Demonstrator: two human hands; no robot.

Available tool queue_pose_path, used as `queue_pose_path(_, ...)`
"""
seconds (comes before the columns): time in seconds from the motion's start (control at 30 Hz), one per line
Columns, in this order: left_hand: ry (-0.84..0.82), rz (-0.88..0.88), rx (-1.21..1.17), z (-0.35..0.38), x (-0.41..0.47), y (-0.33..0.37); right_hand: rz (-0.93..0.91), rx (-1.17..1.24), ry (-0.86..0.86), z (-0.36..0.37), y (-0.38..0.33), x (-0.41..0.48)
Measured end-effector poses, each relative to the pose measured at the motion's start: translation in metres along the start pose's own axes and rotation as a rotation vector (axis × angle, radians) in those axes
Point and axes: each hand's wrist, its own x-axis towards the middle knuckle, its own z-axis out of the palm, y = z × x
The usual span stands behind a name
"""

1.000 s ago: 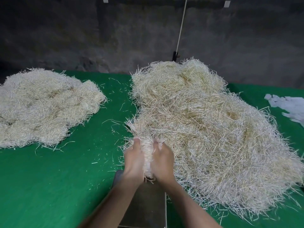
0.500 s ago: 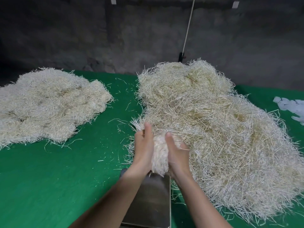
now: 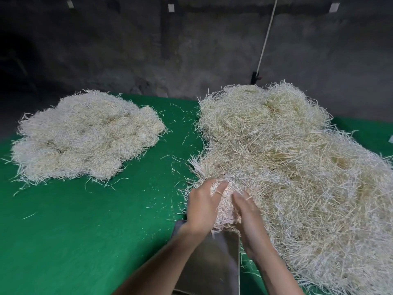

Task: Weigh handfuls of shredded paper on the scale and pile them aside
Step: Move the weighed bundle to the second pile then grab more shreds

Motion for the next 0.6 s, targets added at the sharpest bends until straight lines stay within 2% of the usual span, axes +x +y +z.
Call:
queue_pose_path(0.07,-0.058,-0.041,-0.019,0.0,0.003,0.0,0.051,0.074,-0.004,-0.003,-0.003,-0.004)
queue_pose_path(0.23,-0.198,-0.324,-0.288,0.004,-0.006,0.004,-0.106,-0.179,0.165,-0.001,-0.001,-0.015)
queue_pose_path(0.37,-0.407,-0.615,-0.705,-0.02,-0.024,-0.003,-0.14,-0.2,0.193,0.001,0.001,-0.024)
queue_pose_path(0.43,-0.398,-0.732,-0.926,-0.034,-0.034,-0.014,-0.134,-0.132,0.217,0.002,0.002,-0.027)
queue_pose_path(0.5,-0.37,-0.757,-1.017,-0.037,-0.049,-0.02,-0.145,-0.101,0.21,0.002,0.005,-0.029)
queue_pose_path(0.6,-0.324,-0.616,-0.999,-0.031,-0.067,-0.014,-0.141,-0.168,0.197,0.008,0.015,-0.032)
